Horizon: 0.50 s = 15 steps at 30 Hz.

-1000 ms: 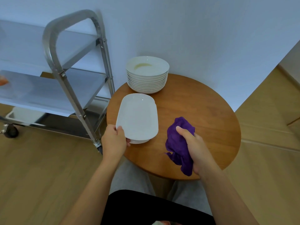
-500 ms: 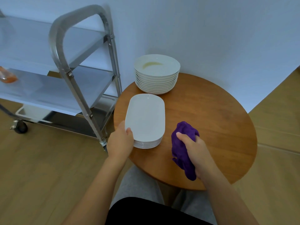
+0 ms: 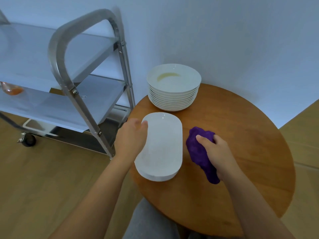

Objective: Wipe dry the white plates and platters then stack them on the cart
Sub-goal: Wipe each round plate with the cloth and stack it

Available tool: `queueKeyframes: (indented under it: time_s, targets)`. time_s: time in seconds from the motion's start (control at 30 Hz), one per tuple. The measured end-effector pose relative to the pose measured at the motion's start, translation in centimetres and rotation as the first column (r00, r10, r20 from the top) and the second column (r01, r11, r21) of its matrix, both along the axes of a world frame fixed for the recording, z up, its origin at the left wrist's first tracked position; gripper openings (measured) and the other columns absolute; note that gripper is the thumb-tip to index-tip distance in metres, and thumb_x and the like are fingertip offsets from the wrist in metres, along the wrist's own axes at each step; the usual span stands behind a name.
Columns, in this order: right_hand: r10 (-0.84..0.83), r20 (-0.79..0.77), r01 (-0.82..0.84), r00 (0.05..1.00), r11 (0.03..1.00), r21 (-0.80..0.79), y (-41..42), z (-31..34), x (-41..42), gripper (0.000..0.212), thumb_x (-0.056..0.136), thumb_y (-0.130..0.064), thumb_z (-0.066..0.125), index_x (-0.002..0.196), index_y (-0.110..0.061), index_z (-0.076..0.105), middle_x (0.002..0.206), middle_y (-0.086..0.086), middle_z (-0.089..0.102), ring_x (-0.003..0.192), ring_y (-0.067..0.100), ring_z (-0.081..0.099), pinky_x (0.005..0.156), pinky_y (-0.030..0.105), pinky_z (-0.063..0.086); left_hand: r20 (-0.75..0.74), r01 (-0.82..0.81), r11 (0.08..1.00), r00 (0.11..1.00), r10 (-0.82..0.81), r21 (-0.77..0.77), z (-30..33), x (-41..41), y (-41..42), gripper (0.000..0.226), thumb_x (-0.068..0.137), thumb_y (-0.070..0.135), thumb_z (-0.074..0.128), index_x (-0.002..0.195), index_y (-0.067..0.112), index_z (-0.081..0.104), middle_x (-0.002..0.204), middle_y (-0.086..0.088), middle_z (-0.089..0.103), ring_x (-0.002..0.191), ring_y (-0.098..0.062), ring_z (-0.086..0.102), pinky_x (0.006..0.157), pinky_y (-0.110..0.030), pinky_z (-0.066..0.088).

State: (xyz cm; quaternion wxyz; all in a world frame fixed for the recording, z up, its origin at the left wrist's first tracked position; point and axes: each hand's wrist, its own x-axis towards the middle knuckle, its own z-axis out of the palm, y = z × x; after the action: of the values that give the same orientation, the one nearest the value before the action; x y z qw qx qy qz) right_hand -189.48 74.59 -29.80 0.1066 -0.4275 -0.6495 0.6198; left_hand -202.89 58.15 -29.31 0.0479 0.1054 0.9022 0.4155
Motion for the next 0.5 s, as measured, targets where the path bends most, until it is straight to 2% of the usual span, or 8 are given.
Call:
queueKeyframes:
  time_s: [0.07, 0.2, 0.23, 0.3, 0.33, 0.37, 0.43, 0.5]
  targets:
    - [-0.024, -0.008, 0.024, 1.000, 0.999, 0.036, 2.1, 0.2, -1.8, 0.014, 0.086, -0.033, 0.066, 0.085, -0.021, 0.059, 0.087, 0.008, 0.066, 0.075, 0.026, 0.066, 0.059, 0.035, 0.051, 0.031, 0.015, 0.997, 0.999, -0.017, 0.073, 0.1, -2.3, 1.4, 0.023, 0.095, 0.038, 0.046, 0.078, 0.025, 0.056, 0.077, 0.001, 0.063, 0.072, -0.014, 0.061, 0.075, -0.032, 0.052]
    - [-0.093, -0.009, 0.093, 0.996, 0.996, -0.006, 6.3, -0.3, -5.7, 0.019, 0.087, -0.029, 0.065, 0.094, -0.011, 0.062, 0.082, 0.010, 0.065, 0.069, 0.026, 0.064, 0.056, 0.033, 0.048, 0.287, -0.133, 0.937, 0.957, 0.037, 0.324, 0.1, -7.4, 4.8, 0.030, 0.092, 0.045, 0.049, 0.079, 0.020, 0.059, 0.070, 0.008, 0.061, 0.068, -0.009, 0.058, 0.056, -0.023, 0.043]
    - [-0.108, -0.001, 0.108, 0.994, 0.994, -0.018, 7.4, -0.5, -6.7, 0.022, 0.088, -0.027, 0.064, 0.099, -0.009, 0.060, 0.081, 0.010, 0.063, 0.066, 0.025, 0.063, 0.055, 0.032, 0.047, 0.386, -0.192, 0.911, 0.922, 0.040, 0.365, 0.0, -8.8, 5.7, 0.031, 0.092, 0.047, 0.049, 0.089, 0.019, 0.060, 0.079, 0.009, 0.062, 0.074, -0.009, 0.059, 0.058, -0.025, 0.046]
    - [-0.119, 0.033, 0.120, 0.992, 0.993, -0.018, 9.4, -1.0, -8.6, 0.032, 0.088, -0.024, 0.064, 0.113, -0.013, 0.049, 0.094, 0.009, 0.060, 0.068, 0.024, 0.062, 0.055, 0.032, 0.049, 0.550, -0.273, 0.872, 0.835, 0.006, 0.406, -0.5, -11.6, 7.0, 0.049, 0.088, 0.056, 0.050, 0.123, 0.021, 0.052, 0.111, 0.003, 0.061, 0.100, -0.018, 0.059, 0.082, -0.040, 0.053]
    - [-0.114, 0.053, 0.114, 0.992, 0.993, -0.005, 10.4, -1.3, -9.7, 0.042, 0.087, -0.022, 0.064, 0.122, -0.019, 0.041, 0.104, 0.008, 0.056, 0.072, 0.024, 0.063, 0.057, 0.033, 0.051, 0.613, -0.303, 0.857, 0.790, -0.020, 0.418, -0.7, -12.9, 7.5, 0.062, 0.085, 0.061, 0.051, 0.134, 0.024, 0.044, 0.126, -0.002, 0.055, 0.111, -0.024, 0.056, 0.091, -0.047, 0.050]
    - [-0.097, 0.078, 0.095, 0.992, 0.995, 0.026, 11.2, -1.4, -10.6, 0.053, 0.087, -0.020, 0.065, 0.130, -0.025, 0.034, 0.113, 0.006, 0.051, 0.078, 0.026, 0.063, 0.061, 0.035, 0.054, 0.672, -0.348, 0.824, 0.738, -0.053, 0.448, -1.0, -13.9, 8.0, 0.072, 0.081, 0.065, 0.054, 0.139, 0.025, 0.039, 0.131, -0.006, 0.053, 0.112, -0.029, 0.056, 0.090, -0.051, 0.050]
    - [-0.053, 0.084, 0.046, 0.995, 0.995, 0.083, 12.4, -2.1, -12.5, 0.062, 0.089, -0.022, 0.062, 0.140, -0.033, 0.028, 0.124, 0.002, 0.043, 0.096, 0.028, 0.060, 0.077, 0.041, 0.055, 0.767, -0.457, 0.725, 0.623, -0.152, 0.515, -1.8, -15.3, 8.9, 0.085, 0.074, 0.068, 0.060, 0.142, 0.024, 0.035, 0.115, -0.010, 0.059, 0.084, -0.031, 0.066, 0.060, -0.049, 0.057]
    - [-0.030, 0.052, 0.026, 0.998, 0.998, 0.065, 12.9, -2.7, -14.1, 0.043, 0.094, -0.037, 0.055, 0.134, -0.025, 0.045, 0.123, 0.001, 0.055, 0.100, 0.025, 0.060, 0.079, 0.037, 0.054, 0.776, -0.488, 0.667, 0.589, -0.224, 0.563, -2.7, -16.2, 9.9, 0.085, 0.070, 0.071, 0.061, 0.140, 0.027, 0.037, 0.115, -0.004, 0.062, 0.062, -0.029, 0.065, 0.042, -0.043, 0.053]
